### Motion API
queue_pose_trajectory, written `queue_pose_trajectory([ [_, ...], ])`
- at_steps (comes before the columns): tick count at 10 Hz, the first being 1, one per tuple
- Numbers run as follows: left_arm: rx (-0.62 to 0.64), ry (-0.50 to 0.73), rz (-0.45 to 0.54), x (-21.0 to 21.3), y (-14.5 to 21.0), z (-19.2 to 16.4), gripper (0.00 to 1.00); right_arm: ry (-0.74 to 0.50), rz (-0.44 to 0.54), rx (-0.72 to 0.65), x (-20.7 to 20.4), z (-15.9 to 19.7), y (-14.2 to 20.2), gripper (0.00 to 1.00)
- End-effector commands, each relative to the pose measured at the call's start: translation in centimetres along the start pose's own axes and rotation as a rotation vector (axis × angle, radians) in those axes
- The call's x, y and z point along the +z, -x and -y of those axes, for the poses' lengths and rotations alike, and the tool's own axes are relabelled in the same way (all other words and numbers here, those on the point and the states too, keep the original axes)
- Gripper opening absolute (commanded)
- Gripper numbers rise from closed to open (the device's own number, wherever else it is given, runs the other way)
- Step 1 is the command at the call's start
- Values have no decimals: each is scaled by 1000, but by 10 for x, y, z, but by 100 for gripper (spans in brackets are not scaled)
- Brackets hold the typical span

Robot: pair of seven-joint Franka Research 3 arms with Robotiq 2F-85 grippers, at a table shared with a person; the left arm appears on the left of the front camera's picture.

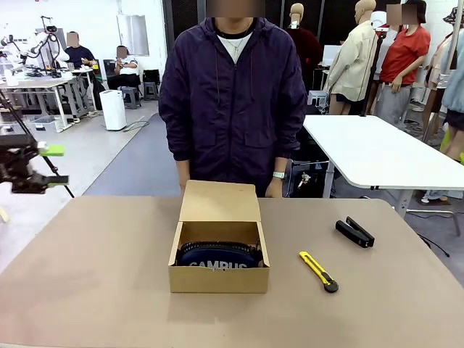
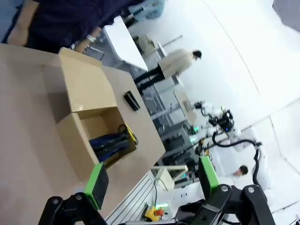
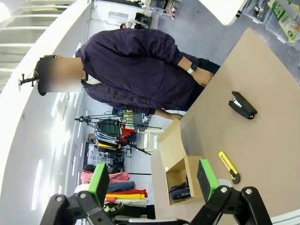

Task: Pack the items into the box.
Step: Pick up the item indicated by the person and place it inside the Mailer Box.

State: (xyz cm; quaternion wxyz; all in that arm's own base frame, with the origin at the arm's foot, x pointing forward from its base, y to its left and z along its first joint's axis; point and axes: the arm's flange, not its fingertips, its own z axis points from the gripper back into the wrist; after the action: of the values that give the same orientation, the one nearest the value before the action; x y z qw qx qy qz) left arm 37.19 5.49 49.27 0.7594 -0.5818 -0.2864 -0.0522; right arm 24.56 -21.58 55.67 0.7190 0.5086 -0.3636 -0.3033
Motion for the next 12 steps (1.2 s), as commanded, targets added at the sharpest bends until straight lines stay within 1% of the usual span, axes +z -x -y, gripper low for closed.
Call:
queue_pose_trajectory([
  [1,-12,-4,-59,-4,-18,4,100,-37,11,16,-3,-2,-2,100],
  [12,-12,-4,-59,-4,-18,4,100,-37,11,16,-3,-2,-2,100],
])
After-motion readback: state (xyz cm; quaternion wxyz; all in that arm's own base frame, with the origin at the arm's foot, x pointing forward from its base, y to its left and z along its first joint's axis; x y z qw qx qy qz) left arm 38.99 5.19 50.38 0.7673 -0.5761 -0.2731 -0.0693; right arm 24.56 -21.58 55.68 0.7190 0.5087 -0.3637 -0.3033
